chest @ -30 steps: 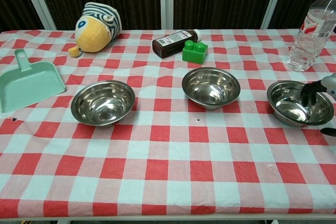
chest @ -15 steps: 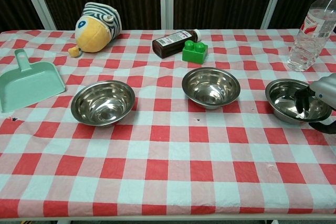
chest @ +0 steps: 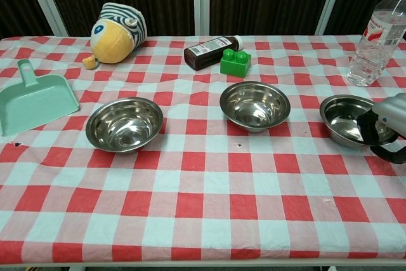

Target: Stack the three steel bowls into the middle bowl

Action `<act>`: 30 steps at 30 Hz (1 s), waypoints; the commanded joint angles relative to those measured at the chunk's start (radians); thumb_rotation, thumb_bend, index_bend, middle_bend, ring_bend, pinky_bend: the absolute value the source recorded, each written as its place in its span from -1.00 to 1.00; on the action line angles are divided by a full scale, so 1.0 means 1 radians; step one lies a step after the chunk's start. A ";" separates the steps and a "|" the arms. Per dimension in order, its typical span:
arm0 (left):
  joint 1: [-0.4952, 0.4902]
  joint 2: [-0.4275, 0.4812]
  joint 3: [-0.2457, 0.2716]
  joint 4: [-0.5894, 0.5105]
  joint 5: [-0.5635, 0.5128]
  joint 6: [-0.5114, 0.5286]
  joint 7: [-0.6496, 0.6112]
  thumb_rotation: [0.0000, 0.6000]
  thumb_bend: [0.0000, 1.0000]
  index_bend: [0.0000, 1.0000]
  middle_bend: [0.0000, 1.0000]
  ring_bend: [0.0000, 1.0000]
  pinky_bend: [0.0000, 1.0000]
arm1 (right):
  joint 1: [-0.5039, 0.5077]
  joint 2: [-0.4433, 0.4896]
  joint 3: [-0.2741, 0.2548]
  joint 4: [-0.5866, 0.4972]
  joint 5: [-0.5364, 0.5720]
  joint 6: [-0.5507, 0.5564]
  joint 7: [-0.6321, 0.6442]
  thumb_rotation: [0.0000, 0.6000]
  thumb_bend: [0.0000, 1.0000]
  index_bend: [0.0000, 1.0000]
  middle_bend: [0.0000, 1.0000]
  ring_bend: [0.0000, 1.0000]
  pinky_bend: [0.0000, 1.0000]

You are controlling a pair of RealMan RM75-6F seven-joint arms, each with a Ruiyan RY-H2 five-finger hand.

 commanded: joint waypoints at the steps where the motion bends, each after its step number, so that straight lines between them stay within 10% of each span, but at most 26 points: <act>1: 0.000 0.000 0.000 0.001 -0.001 0.000 -0.001 1.00 -0.75 -0.67 -0.57 -0.75 -0.66 | 0.001 -0.003 -0.001 0.010 -0.008 0.004 0.011 1.00 -0.20 0.22 0.05 0.59 0.57; 30: 0.001 -0.003 -0.006 0.004 -0.006 -0.005 -0.022 1.00 -0.75 -0.67 -0.57 -0.75 -0.66 | -0.001 0.019 0.021 -0.001 -0.062 0.097 0.025 1.00 -0.14 0.47 0.26 0.62 0.57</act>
